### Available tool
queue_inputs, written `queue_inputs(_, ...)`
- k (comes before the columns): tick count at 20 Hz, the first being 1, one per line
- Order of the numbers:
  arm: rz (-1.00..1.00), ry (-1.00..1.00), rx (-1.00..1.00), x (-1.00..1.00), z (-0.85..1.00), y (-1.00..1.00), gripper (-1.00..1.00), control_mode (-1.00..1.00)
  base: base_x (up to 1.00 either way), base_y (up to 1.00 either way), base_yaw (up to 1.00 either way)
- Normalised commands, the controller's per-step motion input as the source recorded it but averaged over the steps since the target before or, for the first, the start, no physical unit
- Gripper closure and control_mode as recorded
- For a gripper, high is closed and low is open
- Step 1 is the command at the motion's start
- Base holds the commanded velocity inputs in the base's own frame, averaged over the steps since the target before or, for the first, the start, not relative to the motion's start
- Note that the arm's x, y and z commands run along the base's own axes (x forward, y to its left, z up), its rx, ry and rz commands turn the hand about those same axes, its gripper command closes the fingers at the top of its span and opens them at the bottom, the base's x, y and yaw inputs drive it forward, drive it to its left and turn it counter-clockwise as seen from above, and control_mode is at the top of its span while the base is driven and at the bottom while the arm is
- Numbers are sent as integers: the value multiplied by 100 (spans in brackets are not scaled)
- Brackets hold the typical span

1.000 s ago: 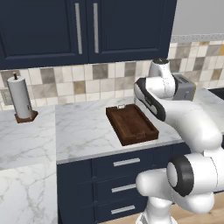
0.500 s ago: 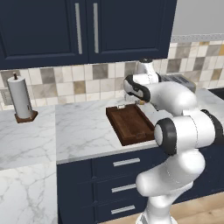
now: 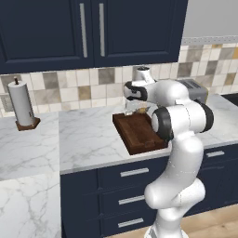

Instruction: Move the dessert items from the plate to the tray.

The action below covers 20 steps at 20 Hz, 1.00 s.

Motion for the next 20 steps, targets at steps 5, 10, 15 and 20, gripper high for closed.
queue_inputs(5, 0, -7, 0, 51, -66, 5, 100, -100, 0, 0, 0)
queue_inputs(10, 0, -4, 0, 47, -50, 0, 100, -100, 0, 0, 0)
queue_inputs(15, 0, -8, 0, 27, -47, 0, 100, -100, 0, 0, 0)
queue_inputs(20, 0, -2, 0, 2, -39, 1, 100, -100, 0, 0, 0)
